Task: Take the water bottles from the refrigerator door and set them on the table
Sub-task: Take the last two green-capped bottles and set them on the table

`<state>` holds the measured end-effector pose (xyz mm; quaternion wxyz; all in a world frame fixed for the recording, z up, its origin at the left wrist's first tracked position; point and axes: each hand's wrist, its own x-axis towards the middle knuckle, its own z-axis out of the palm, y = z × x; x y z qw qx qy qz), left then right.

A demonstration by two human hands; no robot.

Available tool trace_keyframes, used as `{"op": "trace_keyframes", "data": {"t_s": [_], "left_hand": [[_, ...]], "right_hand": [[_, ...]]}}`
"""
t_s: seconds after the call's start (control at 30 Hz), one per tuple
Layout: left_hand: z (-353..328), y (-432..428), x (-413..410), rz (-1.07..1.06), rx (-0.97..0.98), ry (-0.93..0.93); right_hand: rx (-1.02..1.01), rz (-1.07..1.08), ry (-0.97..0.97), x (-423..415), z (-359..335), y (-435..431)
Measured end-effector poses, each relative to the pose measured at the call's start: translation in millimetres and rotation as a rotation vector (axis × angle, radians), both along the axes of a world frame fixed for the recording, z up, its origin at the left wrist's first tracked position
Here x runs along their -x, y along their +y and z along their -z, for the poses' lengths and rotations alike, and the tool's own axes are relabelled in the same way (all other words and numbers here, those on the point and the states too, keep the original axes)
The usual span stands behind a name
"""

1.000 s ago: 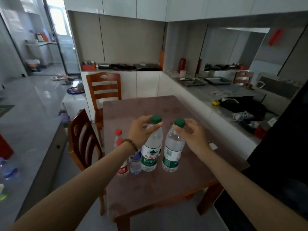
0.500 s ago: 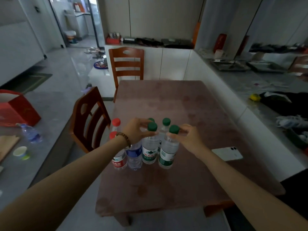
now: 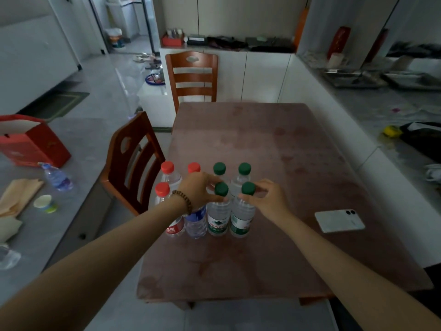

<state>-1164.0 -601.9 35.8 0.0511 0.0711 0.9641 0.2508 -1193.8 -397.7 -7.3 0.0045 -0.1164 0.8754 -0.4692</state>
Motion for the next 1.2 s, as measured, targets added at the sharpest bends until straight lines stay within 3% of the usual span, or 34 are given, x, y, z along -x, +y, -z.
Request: {"op": "trace_keyframes", "data": {"t_s": [0.57,0.97,1.2], "left_hand": [[2.1,-10.6,6.1,0.089,0.060,-0.102],[3.7,-4.5,-1.5,0.082,0.147,-0.003],[-7.6,6.2,-7.4,0.073,-0.065,0.101]], "right_hand": [[0.021,0.019,-0.044,-11.5,-0.5,-4.8],[0.061,0.037,-0.138,-17.2,-3.7,-6.1],[0.055,0.084,-0.137,-28.9,-14.4,15.2]]}}
